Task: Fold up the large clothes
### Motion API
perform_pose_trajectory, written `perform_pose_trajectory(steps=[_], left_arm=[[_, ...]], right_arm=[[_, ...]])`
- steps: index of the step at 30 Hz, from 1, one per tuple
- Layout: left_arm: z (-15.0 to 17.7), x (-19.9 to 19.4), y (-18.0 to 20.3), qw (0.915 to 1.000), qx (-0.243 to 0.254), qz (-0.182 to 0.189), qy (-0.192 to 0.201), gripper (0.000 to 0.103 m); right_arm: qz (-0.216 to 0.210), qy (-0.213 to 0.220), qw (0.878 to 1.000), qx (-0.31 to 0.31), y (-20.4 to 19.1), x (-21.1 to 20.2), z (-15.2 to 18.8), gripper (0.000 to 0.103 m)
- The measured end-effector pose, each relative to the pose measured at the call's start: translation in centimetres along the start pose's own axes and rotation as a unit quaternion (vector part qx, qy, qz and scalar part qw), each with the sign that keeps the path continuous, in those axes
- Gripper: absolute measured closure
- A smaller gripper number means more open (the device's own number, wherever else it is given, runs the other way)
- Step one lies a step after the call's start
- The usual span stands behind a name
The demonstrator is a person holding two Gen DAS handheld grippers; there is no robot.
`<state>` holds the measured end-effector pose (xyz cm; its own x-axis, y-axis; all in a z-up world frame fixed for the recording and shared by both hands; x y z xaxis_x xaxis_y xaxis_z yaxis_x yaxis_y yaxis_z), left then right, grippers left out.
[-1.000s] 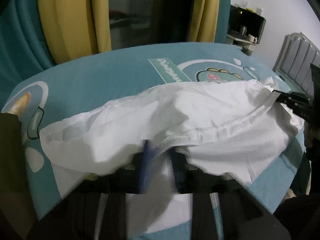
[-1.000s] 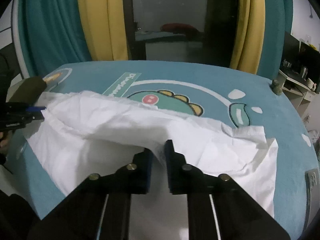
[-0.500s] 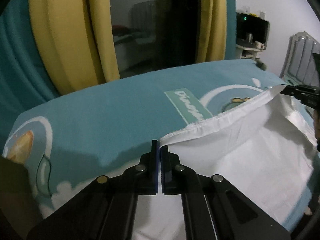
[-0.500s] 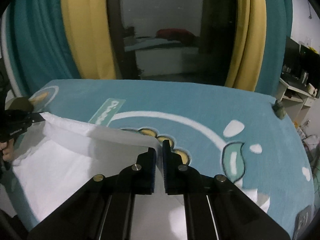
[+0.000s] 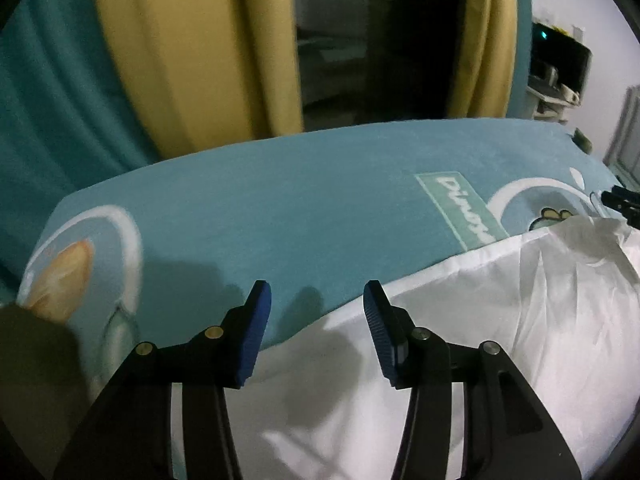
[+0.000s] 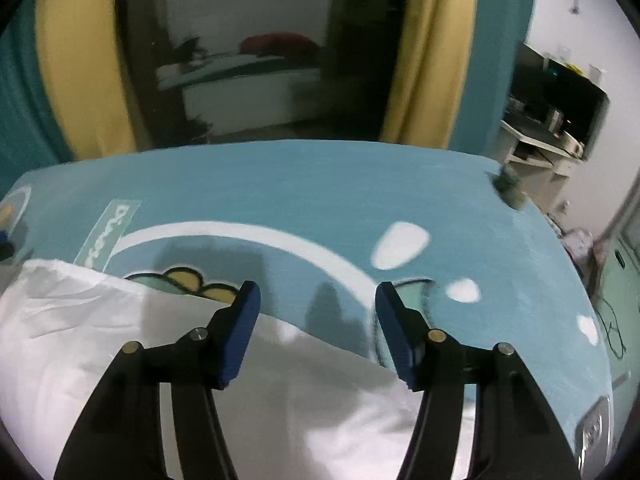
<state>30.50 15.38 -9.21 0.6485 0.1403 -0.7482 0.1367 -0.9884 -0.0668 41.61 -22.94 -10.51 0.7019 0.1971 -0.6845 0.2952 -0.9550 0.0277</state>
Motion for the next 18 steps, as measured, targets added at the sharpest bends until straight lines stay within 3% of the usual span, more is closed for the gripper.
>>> perform_pose_trajectory(steps=[4, 8, 11, 13, 15, 18], left_arm=[[2.3, -2.8, -1.2, 0.9999, 0.006, -0.004, 0.007, 0.052], [5.8, -2.8, -2.5, 0.9995, 0.008, -0.01, -0.03, 0.052], [7.9, -1.0, -4.4, 0.9974, -0.01, -0.03, -0.065, 0.052], [8.0, -0.6, -5.6, 0.9974, -0.037, -0.028, -0.055, 0.048], [7.5, -0.3, -7.0, 0.9952, -0.065, -0.049, -0.055, 0.048], [7.0, -0.1, -8.7, 0.991, -0.087, -0.091, -0.046, 0.048]], right_arm=[[-0.015, 0.012, 1.0, 0.017, 1.3, -3.0, 1.4, 0.043], [-0.059, -0.001, 0.998, 0.037, 1.6, -4.3, 3.6, 0.043], [-0.082, -0.035, 0.995, 0.037, 1.5, -4.3, 5.9, 0.043], [-0.067, -0.054, 0.996, 0.023, 1.4, -3.8, 7.4, 0.043], [-0.047, -0.075, 0.996, 0.022, 2.2, -2.8, 8.7, 0.043], [-0.026, -0.072, 0.996, 0.039, 3.6, -2.9, 8.7, 0.042]])
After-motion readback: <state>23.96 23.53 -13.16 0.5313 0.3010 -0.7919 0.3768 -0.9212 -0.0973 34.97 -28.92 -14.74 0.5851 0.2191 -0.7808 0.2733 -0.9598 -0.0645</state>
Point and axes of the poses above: each gripper's, at about its wrist camera, not at the fingertips, and x roughly the way its jaws point, y to its right, z to its underside, the point moved 7 cm from there along x, roughly the way its jaws point, and after that the axes turned 1 degree about x, right-handed, at the moved point
